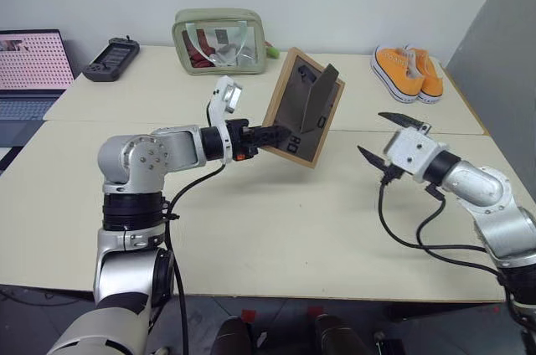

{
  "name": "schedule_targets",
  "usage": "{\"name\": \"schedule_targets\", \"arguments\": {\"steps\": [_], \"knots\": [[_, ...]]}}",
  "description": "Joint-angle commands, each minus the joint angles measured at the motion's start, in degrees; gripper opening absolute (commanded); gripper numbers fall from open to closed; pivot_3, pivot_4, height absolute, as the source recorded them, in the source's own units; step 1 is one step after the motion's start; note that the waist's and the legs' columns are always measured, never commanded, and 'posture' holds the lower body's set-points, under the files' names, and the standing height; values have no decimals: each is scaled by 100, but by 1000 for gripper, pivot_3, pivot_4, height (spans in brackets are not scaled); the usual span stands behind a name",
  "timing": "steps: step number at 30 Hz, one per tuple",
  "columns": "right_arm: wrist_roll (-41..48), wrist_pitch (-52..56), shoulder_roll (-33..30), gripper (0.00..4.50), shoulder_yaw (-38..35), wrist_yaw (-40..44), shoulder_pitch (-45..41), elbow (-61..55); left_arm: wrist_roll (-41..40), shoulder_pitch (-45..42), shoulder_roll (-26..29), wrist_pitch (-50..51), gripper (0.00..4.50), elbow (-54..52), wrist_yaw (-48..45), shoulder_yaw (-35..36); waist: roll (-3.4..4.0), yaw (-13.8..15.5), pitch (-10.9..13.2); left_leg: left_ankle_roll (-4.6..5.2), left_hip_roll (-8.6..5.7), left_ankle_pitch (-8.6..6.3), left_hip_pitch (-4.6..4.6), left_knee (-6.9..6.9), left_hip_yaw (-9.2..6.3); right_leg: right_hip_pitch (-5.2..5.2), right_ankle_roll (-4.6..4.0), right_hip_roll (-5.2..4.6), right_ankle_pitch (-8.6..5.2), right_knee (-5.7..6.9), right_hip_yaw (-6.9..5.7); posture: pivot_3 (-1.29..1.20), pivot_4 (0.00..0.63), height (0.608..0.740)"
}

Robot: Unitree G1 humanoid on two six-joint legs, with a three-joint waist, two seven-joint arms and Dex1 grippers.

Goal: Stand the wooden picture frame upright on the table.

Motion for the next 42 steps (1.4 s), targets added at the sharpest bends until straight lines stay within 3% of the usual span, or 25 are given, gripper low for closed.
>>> {"name": "schedule_targets", "arguments": {"steps": [1, 7, 14, 21, 30, 42], "knots": [[-1052, -1946, -199, 3762, 123, -769, -146, 977, -367, -283, -178, 1083, 1291, -38, 479, 765, 0, -1, 0, 0, 0, 0, 0, 1, -1, 1, 0, 0, 0, 1, 0, 0, 150, 740], [-2329, -3460, 203, 3762, 290, -2439, -704, 2380, -2366, -84, 44, 1196, 1291, 491, 1769, 642, -1, -12, 1, -7, 0, 4, 6, 3, 4, -1, -2, -6, 1, 20, 7, 0, 150, 740], [-3246, -4101, 649, 3762, 553, -3654, -1317, 3196, -4369, 31, 278, 1168, 1291, 795, 3289, 302, -1, 12, 0, -28, -10, 16, 11, 4, 3, 0, -3, -18, 1, 29, 6, 0, 150, 740], [-3770, -4314, 905, 3762, 903, -4437, -1897, 3937, -6393, 331, 812, 142, 1291, 639, 4572, -679, -1, 18, 0, -29, -21, 17, 13, 6, 0, 2, -3, -31, 2, 32, 4, 0, 150, 740], [-4194, -4496, 997, 3762, 1200, -5077, -2121, 3970, -6512, 431, 1074, -150, 1291, 558, 4473, -981, -1, 20, 0, -28, -43, 18, 14, 8, -16, 12, -4, -44, 2, 33, -2, 0, 150, 740], [-4829, -4574, 958, 3762, 1785, -5941, -2730, 4848, -6512, 431, 1246, -72, 1291, 485, 4132, -1160, -1, 15, 0, -26, -75, 20, 15, 10, -62, 33, -4, -69, 2, 30, -39, 0, 150, 740]]}}
